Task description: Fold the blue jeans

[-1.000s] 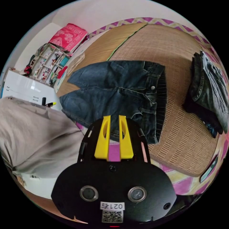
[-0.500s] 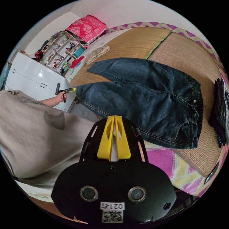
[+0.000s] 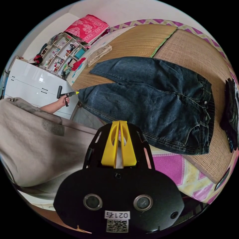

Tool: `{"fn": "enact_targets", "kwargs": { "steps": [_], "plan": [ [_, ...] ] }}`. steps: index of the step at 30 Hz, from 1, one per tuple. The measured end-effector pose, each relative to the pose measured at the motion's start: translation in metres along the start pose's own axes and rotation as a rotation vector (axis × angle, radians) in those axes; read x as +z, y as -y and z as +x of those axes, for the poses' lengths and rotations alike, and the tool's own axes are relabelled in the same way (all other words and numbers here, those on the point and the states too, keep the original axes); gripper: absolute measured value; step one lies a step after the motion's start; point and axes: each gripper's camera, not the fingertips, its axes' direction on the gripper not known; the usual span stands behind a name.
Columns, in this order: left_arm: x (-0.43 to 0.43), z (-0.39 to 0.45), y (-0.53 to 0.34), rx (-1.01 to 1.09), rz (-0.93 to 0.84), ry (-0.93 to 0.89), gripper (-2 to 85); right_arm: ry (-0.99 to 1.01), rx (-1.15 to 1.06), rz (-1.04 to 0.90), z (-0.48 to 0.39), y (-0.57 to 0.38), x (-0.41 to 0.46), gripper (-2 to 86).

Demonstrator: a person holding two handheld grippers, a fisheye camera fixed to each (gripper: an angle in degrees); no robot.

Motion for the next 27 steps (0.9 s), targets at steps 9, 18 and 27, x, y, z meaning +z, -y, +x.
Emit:
{"fn": "enact_targets", "kwargs": {
  "steps": [9,18,27],
  "plan": [
    [-0.012,0.024,0.011,0.037,-0.026,0.150,4.9,0.011,0.051,0.002,0.032,-0.014,-0.003,-0.7],
    [-0.022,0.029,0.039,0.060,-0.009,0.068,-0.2,0.006,0.059,-0.051,0.053,-0.010,-0.002,-0.7],
    [-0.032,0.032,0.151,0.117,-0.103,0.094,-0.9,0.063,0.045,-0.150,0.061,0.010,0.008,-0.6]
  ]
}}
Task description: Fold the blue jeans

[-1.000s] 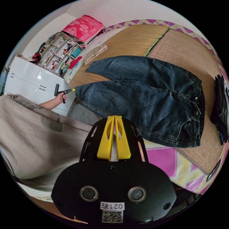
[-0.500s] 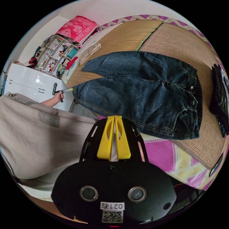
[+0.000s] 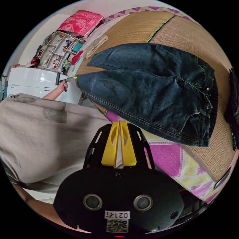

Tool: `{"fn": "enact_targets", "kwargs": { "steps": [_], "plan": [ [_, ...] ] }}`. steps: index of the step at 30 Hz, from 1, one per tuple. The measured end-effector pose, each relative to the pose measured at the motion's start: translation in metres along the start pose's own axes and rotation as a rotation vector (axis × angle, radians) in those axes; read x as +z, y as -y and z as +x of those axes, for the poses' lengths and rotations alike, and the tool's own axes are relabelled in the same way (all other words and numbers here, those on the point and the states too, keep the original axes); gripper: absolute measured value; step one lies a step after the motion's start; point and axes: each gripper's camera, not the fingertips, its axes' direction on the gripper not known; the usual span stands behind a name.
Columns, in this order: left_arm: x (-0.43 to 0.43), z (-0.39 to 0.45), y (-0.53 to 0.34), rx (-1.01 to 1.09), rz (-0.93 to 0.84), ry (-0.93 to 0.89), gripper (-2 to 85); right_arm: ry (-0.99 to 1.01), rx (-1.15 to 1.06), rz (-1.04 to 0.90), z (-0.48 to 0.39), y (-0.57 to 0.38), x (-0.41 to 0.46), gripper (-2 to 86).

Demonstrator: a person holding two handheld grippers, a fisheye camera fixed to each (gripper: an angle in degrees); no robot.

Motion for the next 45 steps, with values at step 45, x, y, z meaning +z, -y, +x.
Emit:
{"fn": "enact_targets", "kwargs": {
  "steps": [45],
  "plan": [
    [0.181,0.303,0.120,0.202,-0.088,-0.217,-1.0,-0.110,0.530,0.260,0.327,0.151,-0.071,0.7]
  ]
}}
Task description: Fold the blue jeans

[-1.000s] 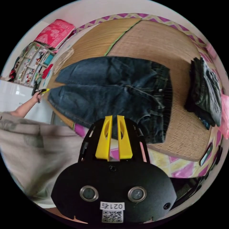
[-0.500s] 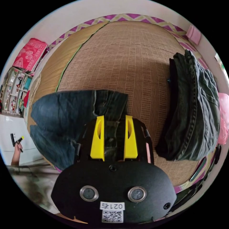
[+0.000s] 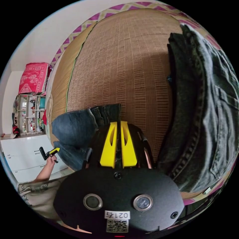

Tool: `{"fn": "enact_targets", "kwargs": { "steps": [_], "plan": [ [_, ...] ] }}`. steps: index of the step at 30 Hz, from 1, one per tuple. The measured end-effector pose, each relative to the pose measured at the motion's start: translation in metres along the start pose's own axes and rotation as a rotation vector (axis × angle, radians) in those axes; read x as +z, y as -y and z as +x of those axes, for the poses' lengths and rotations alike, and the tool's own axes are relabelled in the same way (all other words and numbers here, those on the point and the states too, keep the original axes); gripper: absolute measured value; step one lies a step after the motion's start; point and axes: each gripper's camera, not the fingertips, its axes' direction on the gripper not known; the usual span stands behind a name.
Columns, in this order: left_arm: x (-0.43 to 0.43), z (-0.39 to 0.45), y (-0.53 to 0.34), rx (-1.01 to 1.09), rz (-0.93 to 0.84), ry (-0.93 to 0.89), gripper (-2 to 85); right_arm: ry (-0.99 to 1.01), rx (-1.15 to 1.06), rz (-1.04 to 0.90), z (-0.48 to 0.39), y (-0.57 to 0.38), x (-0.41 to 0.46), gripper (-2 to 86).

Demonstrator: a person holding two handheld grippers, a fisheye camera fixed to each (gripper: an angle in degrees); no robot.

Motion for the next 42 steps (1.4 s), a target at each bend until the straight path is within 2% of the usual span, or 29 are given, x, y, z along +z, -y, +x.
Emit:
{"fn": "enact_targets", "kwargs": {
  "steps": [2,8,10,11,13,14,17,18,20,23,25,26,29,31,34,37,42],
  "plan": [
    [0.019,0.002,0.017,-0.008,-0.035,0.022,-1.0,-0.030,0.032,0.042,0.010,0.000,-0.008,0.8],
    [0.038,-0.016,0.041,-0.056,-0.104,-0.121,-1.0,-0.117,0.008,0.031,0.023,-0.011,-0.015,0.4],
    [0.035,-0.024,0.035,-0.085,-0.122,-0.140,-1.0,-0.236,-0.149,0.109,-0.010,-0.037,-0.026,-0.3],
    [0.030,-0.026,0.029,-0.087,-0.124,-0.123,-1.0,-0.235,-0.205,0.108,-0.019,-0.044,-0.025,-0.4],
    [0.021,-0.029,0.013,-0.082,-0.123,-0.089,-1.0,-0.164,-0.421,0.022,-0.049,-0.081,-0.005,-0.6],
    [0.014,-0.032,0.000,-0.089,-0.111,-0.082,-0.9,-0.160,-0.462,-0.018,-0.055,-0.091,0.005,-0.7],
    [-0.006,-0.042,-0.041,-0.122,-0.052,-0.069,-0.9,-0.309,-0.604,-0.207,-0.066,-0.146,0.068,-0.9],
    [-0.015,-0.046,-0.060,-0.143,-0.031,-0.050,-0.9,-0.439,-0.613,-0.244,-0.059,-0.165,0.093,-0.9],
    [-0.031,-0.052,-0.089,-0.183,0.011,0.002,-0.9,-0.485,-0.628,-0.111,-0.051,-0.187,0.098,-0.9],
    [-0.060,-0.058,-0.136,-0.242,0.079,0.040,-0.8,-0.468,-0.441,-0.116,-0.034,-0.194,0.086,-0.7],
    [-0.075,-0.064,-0.163,-0.270,0.105,0.054,-0.4,-0.431,-0.318,0.022,-0.019,-0.212,0.057,-0.4],
    [-0.083,-0.070,-0.180,-0.293,0.119,0.055,0.1,-0.415,-0.295,0.028,-0.015,-0.217,0.053,-0.2],
    [-0.095,-0.094,-0.225,-0.395,0.163,0.055,5.1,-0.241,-0.151,0.012,0.013,-0.250,0.043,1.3],
    [-0.097,-0.115,-0.253,-0.489,0.216,0.015,8.9,-0.084,0.091,0.029,0.044,-0.287,0.046,6.7],
    [-0.088,-0.146,-0.292,-0.603,0.318,-0.145,12.3,0.140,0.414,0.113,0.085,-0.343,0.061,10.0],
    [-0.076,-0.168,-0.321,-0.699,0.369,-0.193,12.7,0.317,0.597,0.212,0.117,-0.384,0.087,10.8],
    [-0.057,-0.195,-0.363,-0.843,0.430,-0.269,11.2,0.468,0.752,0.314,0.151,-0.408,0.124,11.6]
  ]
}}
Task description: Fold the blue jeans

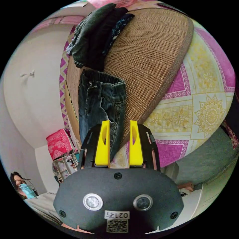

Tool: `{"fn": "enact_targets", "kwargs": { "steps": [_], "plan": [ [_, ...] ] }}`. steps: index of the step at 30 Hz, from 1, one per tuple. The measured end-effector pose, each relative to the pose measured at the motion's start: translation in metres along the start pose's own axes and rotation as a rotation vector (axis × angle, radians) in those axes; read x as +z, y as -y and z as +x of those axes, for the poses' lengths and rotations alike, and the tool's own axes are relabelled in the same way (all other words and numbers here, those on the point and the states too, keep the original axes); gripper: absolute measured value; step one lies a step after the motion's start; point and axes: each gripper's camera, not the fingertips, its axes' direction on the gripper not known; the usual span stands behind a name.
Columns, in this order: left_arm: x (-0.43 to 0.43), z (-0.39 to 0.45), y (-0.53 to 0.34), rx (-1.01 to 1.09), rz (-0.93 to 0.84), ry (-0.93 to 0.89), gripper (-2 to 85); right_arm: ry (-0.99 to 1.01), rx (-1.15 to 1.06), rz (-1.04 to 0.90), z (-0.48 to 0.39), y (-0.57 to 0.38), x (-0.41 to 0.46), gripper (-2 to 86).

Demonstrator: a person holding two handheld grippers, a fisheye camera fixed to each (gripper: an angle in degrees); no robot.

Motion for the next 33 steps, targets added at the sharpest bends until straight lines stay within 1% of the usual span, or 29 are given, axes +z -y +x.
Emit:
{"fn": "enact_targets", "kwargs": {
  "steps": [1,4,8,13,18,20,21,23,24,28,32,33],
  "plan": [
    [-0.002,-0.003,-0.002,-0.004,0.009,-0.004,11.2,0.060,0.014,0.010,0.009,0.002,0.004,11.5],
    [-0.016,-0.019,-0.010,-0.033,0.049,0.014,12.0,0.117,0.040,0.000,0.023,0.007,0.013,11.0],
    [-0.026,-0.045,-0.010,-0.039,0.067,0.000,11.7,0.075,0.043,-0.003,0.035,0.010,0.015,9.1],
    [-0.022,-0.063,0.001,-0.053,0.114,-0.041,11.1,0.093,0.073,0.024,0.052,0.011,0.008,9.2],
    [-0.006,-0.081,0.020,-0.073,0.121,-0.124,8.3,0.052,0.062,0.013,0.056,0.019,0.005,9.0],
    [-0.003,-0.082,0.024,-0.064,0.109,-0.130,7.2,0.038,0.064,0.007,0.057,0.022,0.005,8.5],
    [-0.001,-0.079,0.026,-0.050,0.086,-0.103,5.5,0.037,0.068,0.003,0.058,0.024,0.006,8.2],
    [-0.005,-0.068,0.025,0.003,0.096,-0.039,1.9,0.031,0.075,0.001,0.060,0.026,0.004,8.0],
    [-0.006,-0.065,0.025,0.014,0.097,-0.052,0.2,0.043,0.076,0.001,0.061,0.026,0.003,8.1],
    [-0.008,-0.058,0.030,0.005,0.099,-0.116,-0.8,0.114,0.069,-0.002,0.065,0.027,0.000,8.7],
    [-0.002,-0.040,0.047,0.028,0.051,-0.078,-1.0,0.118,0.071,0.013,0.064,0.029,0.000,7.6],
    [0.001,-0.036,0.052,0.022,0.037,-0.061,-1.0,0.117,0.074,0.018,0.062,0.029,0.000,5.9]
  ]
}}
